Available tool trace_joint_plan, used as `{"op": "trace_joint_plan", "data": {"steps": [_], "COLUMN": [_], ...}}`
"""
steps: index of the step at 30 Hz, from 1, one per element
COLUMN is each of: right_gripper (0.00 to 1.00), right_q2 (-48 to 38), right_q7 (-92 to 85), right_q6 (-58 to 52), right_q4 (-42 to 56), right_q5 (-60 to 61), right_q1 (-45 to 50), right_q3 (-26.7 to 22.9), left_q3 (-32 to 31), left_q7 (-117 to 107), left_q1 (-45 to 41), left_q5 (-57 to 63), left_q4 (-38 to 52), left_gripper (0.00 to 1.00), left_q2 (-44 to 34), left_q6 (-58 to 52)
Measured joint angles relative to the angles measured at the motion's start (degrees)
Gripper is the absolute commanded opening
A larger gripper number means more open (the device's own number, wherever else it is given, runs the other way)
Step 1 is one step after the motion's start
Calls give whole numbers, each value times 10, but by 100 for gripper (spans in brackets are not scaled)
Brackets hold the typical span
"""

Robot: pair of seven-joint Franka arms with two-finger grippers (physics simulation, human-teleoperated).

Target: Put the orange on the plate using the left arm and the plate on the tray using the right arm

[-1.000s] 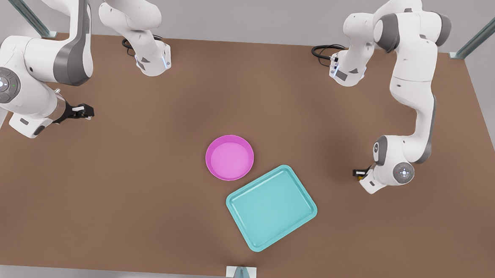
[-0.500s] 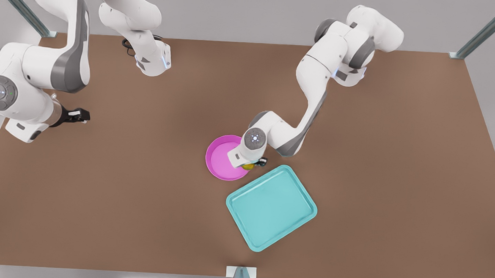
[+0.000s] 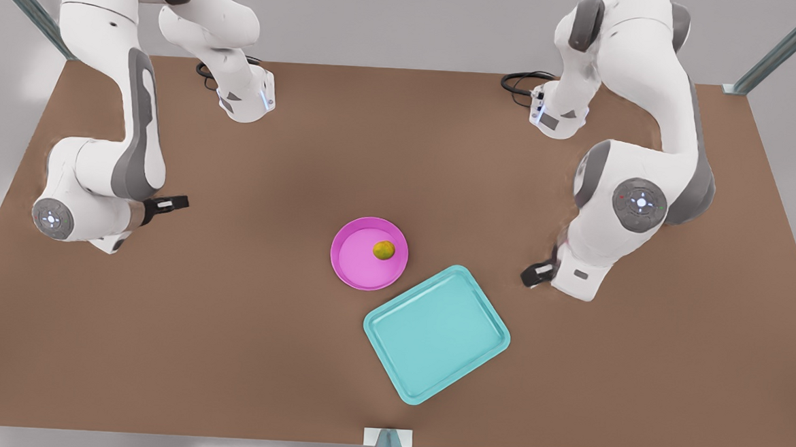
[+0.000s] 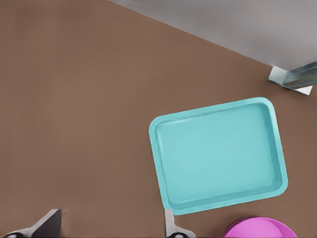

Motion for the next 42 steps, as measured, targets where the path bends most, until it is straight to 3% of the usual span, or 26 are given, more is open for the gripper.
{"op": "trace_joint_plan", "data": {"steps": [1,3,4,6,11,15,34,35,36,37,42], "right_gripper": [100,100,100,100,100,100,100,94,75,66,43], "right_q2": [21,48,60,88,93,103,171,172,171,171,172], "right_q7": [1,5,11,27,75,104,183,185,186,186,190], "right_q6": [22,77,110,182,379,470,527,526,525,524,516], "right_q4": [-6,-26,-32,-37,-120,-131,-103,-103,-103,-102,-96], "right_q5": [20,58,78,132,253,336,393,393,394,397,398], "right_q1": [21,68,90,130,215,251,267,267,266,266,264], "right_q3": [0,1,1,1,8,28,55,55,55,55,55], "left_q3": [-15,-192,-238,-273,-270,-270,-270,-270,-270,-270,-270], "left_q7": [17,46,59,83,134,166,251,253,255,258,267], "left_q1": [42,192,230,259,271,269,269,269,269,269,269], "left_q5": [5,50,71,100,129,135,134,134,134,134,133], "left_q4": [6,-50,-106,-115,-89,-89,-90,-90,-90,-90,-90], "left_gripper": [100,100,100,100,100,100,100,100,100,100,100], "left_q2": [-21,-104,-157,-171,-153,-151,-148,-148,-148,-148,-148], "left_q6": [-33,-74,-77,-95,-141,-165,-208,-209,-210,-210,-213]}}
